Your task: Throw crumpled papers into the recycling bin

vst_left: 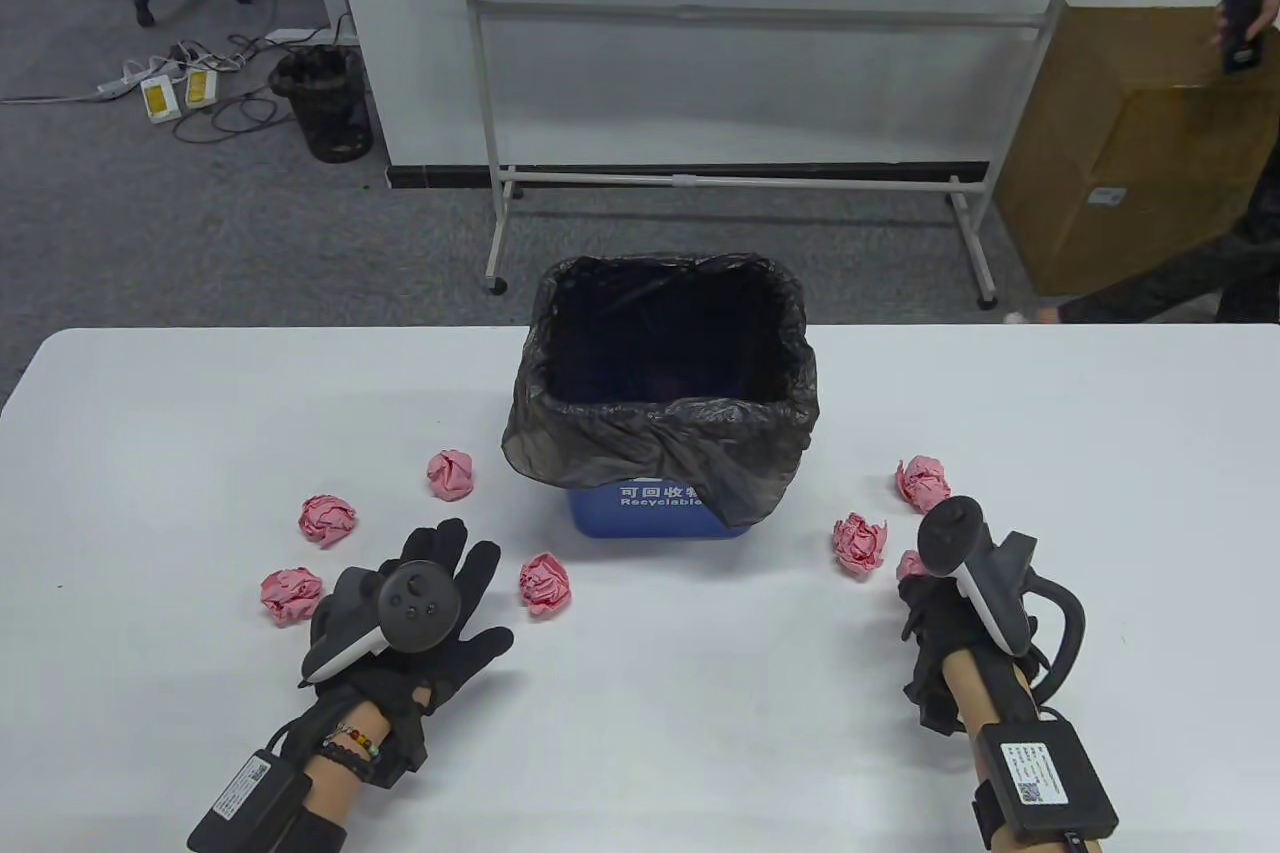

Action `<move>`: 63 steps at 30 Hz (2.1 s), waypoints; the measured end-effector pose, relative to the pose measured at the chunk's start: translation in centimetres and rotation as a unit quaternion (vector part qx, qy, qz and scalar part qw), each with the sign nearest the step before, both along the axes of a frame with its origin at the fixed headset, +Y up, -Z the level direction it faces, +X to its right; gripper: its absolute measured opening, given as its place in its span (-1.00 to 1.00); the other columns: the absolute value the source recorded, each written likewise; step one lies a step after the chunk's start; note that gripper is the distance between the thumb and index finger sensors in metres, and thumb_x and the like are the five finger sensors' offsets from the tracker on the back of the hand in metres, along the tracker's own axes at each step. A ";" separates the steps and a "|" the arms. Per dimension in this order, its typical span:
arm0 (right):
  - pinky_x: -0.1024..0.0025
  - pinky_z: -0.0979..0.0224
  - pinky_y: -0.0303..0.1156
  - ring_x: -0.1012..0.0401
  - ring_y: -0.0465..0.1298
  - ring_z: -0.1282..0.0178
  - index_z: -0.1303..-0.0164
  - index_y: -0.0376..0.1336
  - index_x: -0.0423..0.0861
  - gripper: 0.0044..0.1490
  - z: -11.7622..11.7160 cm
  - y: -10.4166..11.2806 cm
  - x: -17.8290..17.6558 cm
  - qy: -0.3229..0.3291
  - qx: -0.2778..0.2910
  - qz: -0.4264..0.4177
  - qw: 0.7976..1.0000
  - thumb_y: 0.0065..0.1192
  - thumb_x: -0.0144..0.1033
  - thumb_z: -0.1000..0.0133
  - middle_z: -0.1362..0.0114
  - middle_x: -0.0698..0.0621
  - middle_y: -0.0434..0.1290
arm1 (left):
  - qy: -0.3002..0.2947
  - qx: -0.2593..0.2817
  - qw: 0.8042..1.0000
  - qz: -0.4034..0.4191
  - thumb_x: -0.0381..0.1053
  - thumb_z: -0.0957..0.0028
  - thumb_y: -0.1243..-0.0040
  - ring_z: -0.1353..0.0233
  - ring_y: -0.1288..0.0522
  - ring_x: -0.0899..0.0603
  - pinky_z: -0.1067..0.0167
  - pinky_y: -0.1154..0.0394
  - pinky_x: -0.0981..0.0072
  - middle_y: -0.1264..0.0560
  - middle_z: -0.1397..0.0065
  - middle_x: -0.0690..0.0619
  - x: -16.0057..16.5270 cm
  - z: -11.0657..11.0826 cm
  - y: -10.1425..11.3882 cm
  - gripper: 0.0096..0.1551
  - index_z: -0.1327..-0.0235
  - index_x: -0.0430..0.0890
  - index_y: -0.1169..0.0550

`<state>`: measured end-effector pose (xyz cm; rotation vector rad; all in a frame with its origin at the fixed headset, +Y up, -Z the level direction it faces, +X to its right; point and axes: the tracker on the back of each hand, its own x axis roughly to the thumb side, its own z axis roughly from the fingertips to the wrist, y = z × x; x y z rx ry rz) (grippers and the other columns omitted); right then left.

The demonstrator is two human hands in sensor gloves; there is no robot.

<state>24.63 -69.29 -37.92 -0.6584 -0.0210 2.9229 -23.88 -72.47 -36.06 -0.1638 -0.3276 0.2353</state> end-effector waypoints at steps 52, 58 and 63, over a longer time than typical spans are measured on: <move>-0.13 -0.66 0.07 -0.10 0.03 -0.79 -0.59 -0.09 0.28 0.26 -5.6 17.8 -14.8 0.245 0.147 -0.244 0.927 0.53 0.17 0.25 -0.78 0.05 -0.03 | 0.005 -0.003 1.000 0.018 0.36 -0.02 -0.07 -0.67 0.28 -0.42 -0.47 0.15 -0.43 0.29 -0.74 -0.22 -0.4 -0.2 0.1 0.05 -0.66 -0.03 0.02; -0.14 -0.66 0.09 -0.11 0.05 -0.78 -0.61 -0.05 0.24 0.23 -2.8 17.3 -12.1 0.236 0.143 -0.197 0.941 0.50 0.19 0.24 -0.77 0.03 0.03 | 0.006 0.001 1.000 0.023 0.36 -0.02 -0.07 -0.67 0.27 -0.42 -0.46 0.14 -0.43 0.28 -0.74 -0.22 -0.4 -0.2 0.2 0.05 -0.65 -0.03 0.02; -0.14 -0.65 0.11 -0.12 0.08 -0.78 -0.61 -0.04 0.21 0.23 -1.1 15.5 -8.9 0.210 0.128 -0.172 0.954 0.50 0.19 0.23 -0.77 0.03 0.06 | 0.008 0.006 1.000 0.025 0.36 -0.02 -0.07 -0.67 0.27 -0.42 -0.47 0.14 -0.43 0.28 -0.74 -0.22 -0.5 -0.2 0.3 0.05 -0.65 -0.03 0.02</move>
